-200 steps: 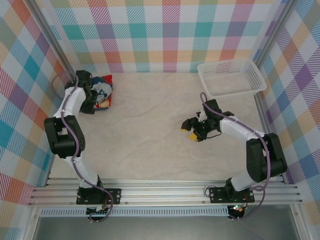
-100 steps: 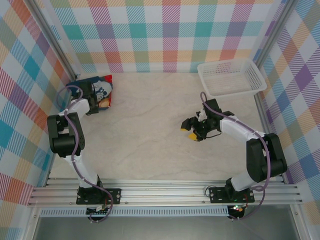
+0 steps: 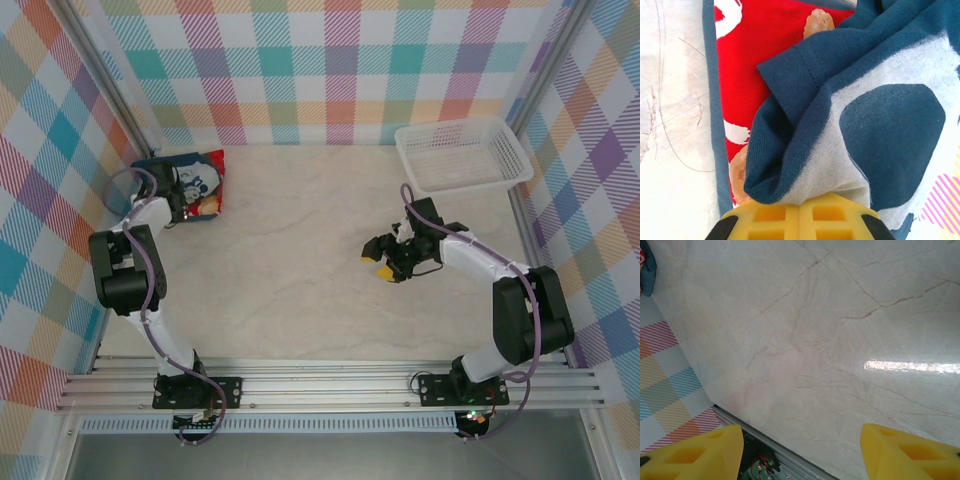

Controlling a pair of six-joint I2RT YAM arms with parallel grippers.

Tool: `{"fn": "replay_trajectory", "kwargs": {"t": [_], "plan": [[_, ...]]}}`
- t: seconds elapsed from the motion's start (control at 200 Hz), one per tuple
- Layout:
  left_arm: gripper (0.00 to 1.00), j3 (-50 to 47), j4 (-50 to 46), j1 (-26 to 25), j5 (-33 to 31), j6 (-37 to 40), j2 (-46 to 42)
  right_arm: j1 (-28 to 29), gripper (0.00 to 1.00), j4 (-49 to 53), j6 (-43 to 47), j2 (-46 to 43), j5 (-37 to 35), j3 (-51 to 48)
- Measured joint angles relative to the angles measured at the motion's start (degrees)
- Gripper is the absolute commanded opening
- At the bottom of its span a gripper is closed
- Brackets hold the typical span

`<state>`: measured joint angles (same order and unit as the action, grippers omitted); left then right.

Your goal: Fold and stack the t-shirts

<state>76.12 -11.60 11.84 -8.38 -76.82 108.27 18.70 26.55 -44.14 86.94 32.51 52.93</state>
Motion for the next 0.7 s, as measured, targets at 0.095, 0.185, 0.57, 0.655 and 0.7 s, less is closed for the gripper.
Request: {"fn": "replay_trajectory", "kwargs": {"t": [0.095, 0.185, 0.57, 0.655, 0.7], "plan": [[0.00, 2.9, -5.4, 0.8, 2.1, 3.6, 0.0, 0.0, 0.63, 0.0, 0.0, 0.1, 0.2, 0.0], [0.00, 7.0, -11.1, 2.5, 4.6, 8.0, 0.8, 0.0, 0.63, 0.0, 0.0, 0.4, 0.3, 0.0], [0.33, 21.4, -27.5, 7.4, 8.1, 22.0, 10.5, 0.0, 0.63, -0.2, 0.0, 0.7, 1.0, 0.0], [0.42, 22.8, -30.2, 6.8, 8.3, 24.0, 11.8, 0.0, 0.63, -0.2, 0.0, 0.7, 1.0, 0.0], [0.44, 24.0, -32.4, 6.3, 6.9, 24.6, 11.8, 0.0, 0.63, -0.2, 0.0, 0.7, 1.0, 0.0]]}}
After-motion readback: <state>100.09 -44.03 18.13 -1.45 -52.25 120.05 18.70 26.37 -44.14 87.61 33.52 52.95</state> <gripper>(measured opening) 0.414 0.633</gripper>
